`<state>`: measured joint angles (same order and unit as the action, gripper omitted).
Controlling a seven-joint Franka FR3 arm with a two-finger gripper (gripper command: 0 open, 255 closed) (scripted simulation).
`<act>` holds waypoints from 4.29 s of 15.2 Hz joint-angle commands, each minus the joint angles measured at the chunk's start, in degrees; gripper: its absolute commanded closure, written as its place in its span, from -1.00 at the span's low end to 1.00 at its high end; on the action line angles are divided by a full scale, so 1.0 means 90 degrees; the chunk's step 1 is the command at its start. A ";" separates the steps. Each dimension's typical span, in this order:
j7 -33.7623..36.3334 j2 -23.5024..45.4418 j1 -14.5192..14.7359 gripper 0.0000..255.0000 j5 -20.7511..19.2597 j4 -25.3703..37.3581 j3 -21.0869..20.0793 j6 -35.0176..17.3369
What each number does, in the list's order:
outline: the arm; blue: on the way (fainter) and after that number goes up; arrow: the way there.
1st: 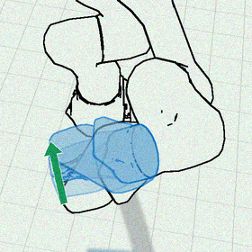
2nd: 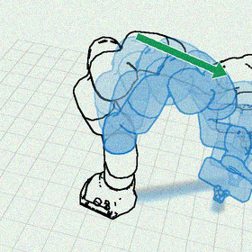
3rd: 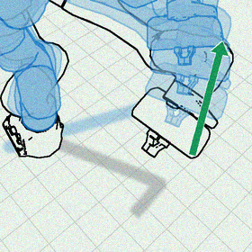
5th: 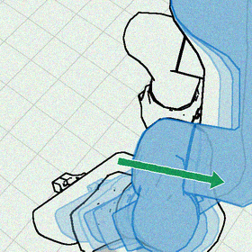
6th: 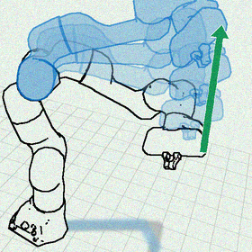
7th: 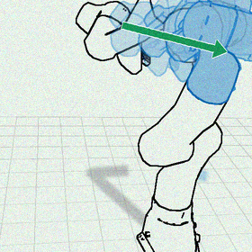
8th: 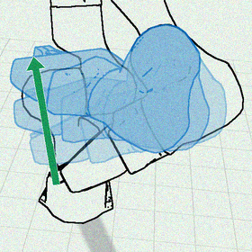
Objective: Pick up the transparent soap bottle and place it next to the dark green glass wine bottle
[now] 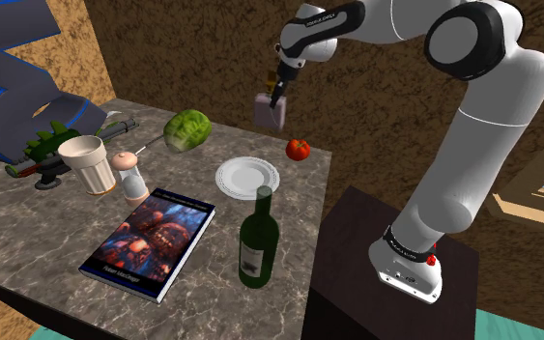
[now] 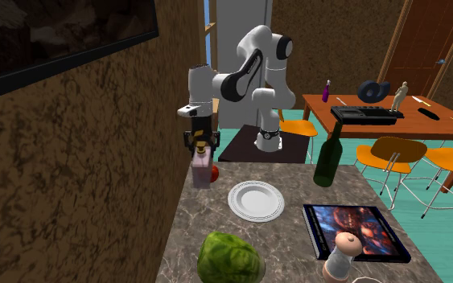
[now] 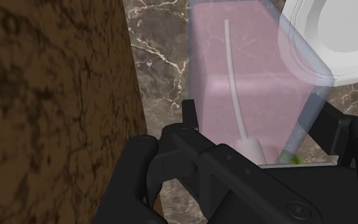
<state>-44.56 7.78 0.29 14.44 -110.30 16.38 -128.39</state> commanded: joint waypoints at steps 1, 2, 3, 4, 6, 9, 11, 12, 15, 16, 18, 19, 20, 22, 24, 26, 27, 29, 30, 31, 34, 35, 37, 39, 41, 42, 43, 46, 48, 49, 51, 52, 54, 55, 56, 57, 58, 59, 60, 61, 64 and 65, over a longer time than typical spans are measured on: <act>0.0037 -0.0066 -0.0005 1.00 -0.0046 0.0102 0.0014 0.0161; 0.0061 -0.0092 -0.0003 1.00 -0.0068 0.0156 0.0018 0.0238; 0.0084 -0.0117 -0.0003 1.00 -0.0089 0.0212 0.0021 0.0315; 0.0106 -0.0140 -0.0002 1.00 -0.0109 0.0269 0.0024 0.0392; 0.0149 -0.0183 -0.0001 1.00 -0.0146 0.0387 0.0030 0.0548; 0.0210 -0.0238 -0.0001 1.00 -0.0196 0.0577 0.0037 0.0785; 0.0248 -0.0268 -0.0002 1.00 -0.0225 0.0711 0.0042 0.0944; 0.0266 -0.0281 -0.0003 1.00 -0.0238 0.0780 0.0044 0.1024; 0.0317 -0.0311 -0.0006 1.00 -0.0273 0.0999 0.0050 0.1268; 0.0333 -0.0318 -0.0007 1.00 -0.0283 0.1075 0.0052 0.1350; 0.0364 -0.0328 -0.0010 1.00 -0.0301 0.1233 0.0056 0.1515; 0.0379 -0.0331 -0.0012 1.00 -0.0308 0.1314 0.0058 0.1598; 0.0394 -0.0332 -0.0014 1.00 -0.0315 0.1398 0.0060 0.1681; 0.0422 -0.0330 -0.0018 1.00 -0.0327 0.1570 0.0064 0.1850; 0.0448 -0.0322 -0.0024 1.00 -0.0335 0.1750 0.0068 0.2021; 0.0473 -0.0308 -0.0030 1.00 -0.0341 0.1939 0.0073 0.2194; 0.0485 -0.0298 -0.0034 1.00 -0.0342 0.2036 0.0075 0.2281; 0.0507 -0.0273 -0.0042 1.00 -0.0342 0.2238 0.0080 0.2458; 0.0518 -0.0258 -0.0047 1.00 -0.0341 0.2342 0.0083 0.2548; 0.0529 -0.0241 -0.0052 1.00 -0.0339 0.2449 0.0086 0.2638; 0.0558 -0.0179 -0.0070 1.00 -0.0328 0.2785 0.0095 0.2915; 0.0568 -0.0154 -0.0077 1.00 -0.0322 0.2903 0.0099 0.3009; 0.0586 -0.0098 -0.0093 1.00 -0.0308 0.3149 0.0106 0.3200; 0.0603 -0.0033 -0.0112 1.00 -0.0289 0.3408 0.0114 0.3396; 0.0619 0.0043 -0.0134 1.00 -0.0266 0.3682 0.0123 0.3599; 0.0627 0.0085 -0.0147 1.00 -0.0252 0.3826 0.0127 0.3702; 0.0635 0.0130 -0.0161 1.00 -0.0237 0.3974 0.0131 0.3808; 0.0658 0.0286 -0.0211 1.00 -0.0181 0.4452 0.0147 0.4138; 0.0674 0.0410 -0.0254 1.00 -0.0134 0.4803 0.0156 0.4371; 0.0682 0.0479 -0.0278 1.00 -0.0107 0.4990 0.0161 0.4493; 0.0691 0.0560 -0.0309 1.00 -0.0075 0.5206 0.0165 0.4630; 0.0792 0.0231 -0.0164 1.00 -0.0211 0.4757 0.0129 0.4477; 0.1021 -0.0363 0.0080 1.00 -0.0456 0.3986 0.0033 0.4232; 0.1144 -0.0636 0.0177 1.00 -0.0566 0.3647 -0.0031 0.4134; 0.1271 -0.0896 0.0261 1.00 -0.0668 0.3333 -0.0102 0.4050; 0.1402 -0.1144 0.0337 1.00 -0.0760 0.3039 -0.0177 0.3977; 0.1534 -0.1382 0.0401 1.00 -0.0845 0.2765 -0.0259 0.3914; 0.1667 -0.1610 0.0458 1.00 -0.0920 0.2506 -0.0344 0.3861; 0.1801 -0.1830 0.0510 1.00 -0.0988 0.2263 -0.0431 0.3817; 0.1935 -0.2042 0.0556 1.00 -0.1047 0.2033 -0.0522 0.3780; 0.2336 -0.2633 0.0667 1.00 -0.1179 0.1416 -0.0807 0.3709; 0.2469 -0.2817 0.0700 1.00 -0.1208 0.1232 -0.0905 0.3697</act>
<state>-23.75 -15.74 6.24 3.93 -97.15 9.20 -94.75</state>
